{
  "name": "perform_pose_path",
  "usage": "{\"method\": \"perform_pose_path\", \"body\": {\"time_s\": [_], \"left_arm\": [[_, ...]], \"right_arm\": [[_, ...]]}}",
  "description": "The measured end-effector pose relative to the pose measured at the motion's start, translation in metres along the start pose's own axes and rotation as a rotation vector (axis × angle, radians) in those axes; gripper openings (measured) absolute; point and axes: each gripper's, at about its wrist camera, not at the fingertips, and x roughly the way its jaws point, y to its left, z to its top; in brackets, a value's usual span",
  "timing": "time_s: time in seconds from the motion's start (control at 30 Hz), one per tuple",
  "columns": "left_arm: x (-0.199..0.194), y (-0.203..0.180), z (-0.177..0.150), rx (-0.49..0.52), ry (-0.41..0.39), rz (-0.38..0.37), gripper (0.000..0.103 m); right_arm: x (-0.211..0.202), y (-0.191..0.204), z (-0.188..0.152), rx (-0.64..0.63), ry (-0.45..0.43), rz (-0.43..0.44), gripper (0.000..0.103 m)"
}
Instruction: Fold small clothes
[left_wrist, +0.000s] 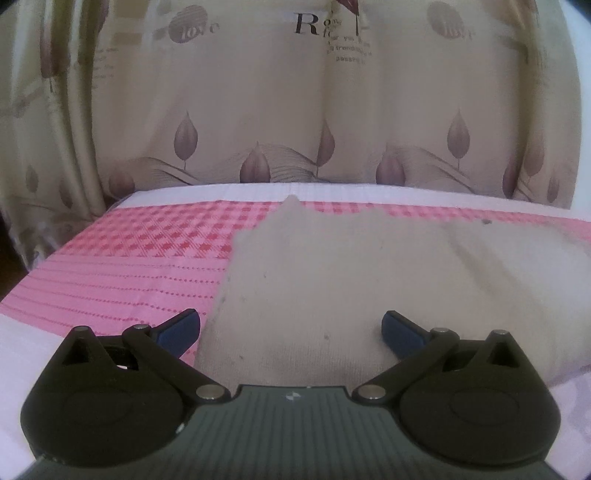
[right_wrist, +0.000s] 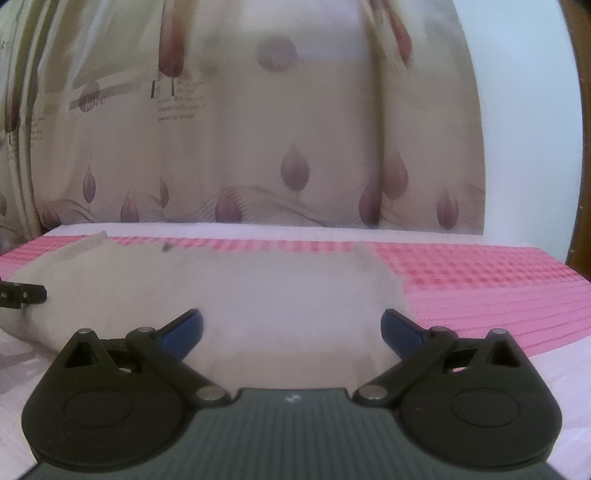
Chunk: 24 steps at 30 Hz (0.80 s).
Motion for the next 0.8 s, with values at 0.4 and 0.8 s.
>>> {"method": "perform_pose_path", "body": {"time_s": [0.4,0.8], "left_arm": [[0.0017,0.0043,-0.0022,-0.030,0.010,0.004,0.103],[0.0009,0.0017,-0.0022,-0.011,0.005,0.024,0.103]], "right_arm": [[0.0005,0.0024,-0.0011,-0.011,0.000,0.002,0.103],[0.0012,0.0027,-0.0013,-0.008,0.011,0.015,0.103]]}}
